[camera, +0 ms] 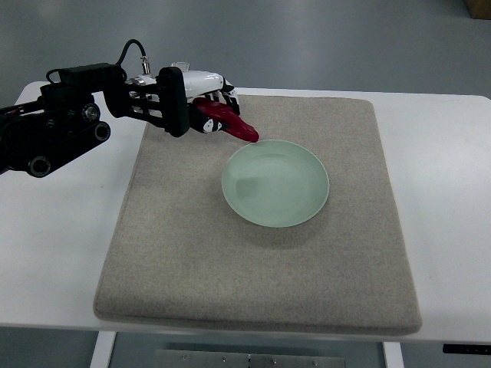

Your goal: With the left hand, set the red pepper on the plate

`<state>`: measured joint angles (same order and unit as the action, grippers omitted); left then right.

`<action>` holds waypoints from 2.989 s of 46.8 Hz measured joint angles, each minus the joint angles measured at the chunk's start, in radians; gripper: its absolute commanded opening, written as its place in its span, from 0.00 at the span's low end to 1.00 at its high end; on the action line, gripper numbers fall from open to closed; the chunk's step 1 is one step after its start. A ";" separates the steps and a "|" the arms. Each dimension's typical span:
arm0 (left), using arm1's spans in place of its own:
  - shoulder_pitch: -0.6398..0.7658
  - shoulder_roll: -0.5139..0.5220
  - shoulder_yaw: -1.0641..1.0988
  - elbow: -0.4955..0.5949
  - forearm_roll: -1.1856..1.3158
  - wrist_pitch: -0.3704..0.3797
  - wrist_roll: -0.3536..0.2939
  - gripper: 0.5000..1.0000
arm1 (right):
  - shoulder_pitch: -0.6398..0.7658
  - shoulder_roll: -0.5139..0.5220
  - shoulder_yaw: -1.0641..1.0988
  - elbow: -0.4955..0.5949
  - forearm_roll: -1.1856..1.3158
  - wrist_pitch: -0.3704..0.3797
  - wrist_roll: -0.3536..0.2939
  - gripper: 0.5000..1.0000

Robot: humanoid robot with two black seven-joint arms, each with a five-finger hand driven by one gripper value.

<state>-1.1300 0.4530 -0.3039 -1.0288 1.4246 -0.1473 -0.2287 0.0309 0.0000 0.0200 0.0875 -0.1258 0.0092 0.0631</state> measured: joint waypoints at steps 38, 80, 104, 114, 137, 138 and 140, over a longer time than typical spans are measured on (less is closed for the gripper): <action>0.105 -0.155 0.011 -0.010 -0.007 0.015 0.000 0.25 | 0.000 0.000 0.000 0.000 0.000 0.000 0.000 0.86; 0.073 -0.054 -0.033 0.116 -0.654 0.015 0.002 0.99 | 0.000 0.000 0.000 0.000 0.000 0.000 0.000 0.86; 0.154 0.008 -0.088 0.237 -1.324 -0.104 0.016 0.99 | 0.000 0.000 0.000 0.000 0.000 0.000 0.000 0.86; 0.228 0.056 -0.190 0.239 -1.562 -0.252 0.079 0.99 | 0.000 0.000 0.000 0.000 0.000 0.000 0.000 0.86; 0.320 0.053 -0.337 0.280 -1.634 -0.366 0.220 0.99 | 0.000 0.000 0.002 0.000 0.000 0.000 0.000 0.86; 0.320 0.052 -0.337 0.280 -1.634 -0.366 0.220 0.99 | 0.000 0.000 0.002 0.000 0.000 0.000 0.000 0.86; 0.320 0.051 -0.337 0.280 -1.634 -0.366 0.220 0.99 | 0.000 0.000 0.002 0.000 0.000 0.000 0.000 0.86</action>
<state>-0.8100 0.5037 -0.6414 -0.7487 -0.2099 -0.5137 -0.0091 0.0306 0.0000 0.0215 0.0874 -0.1258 0.0092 0.0629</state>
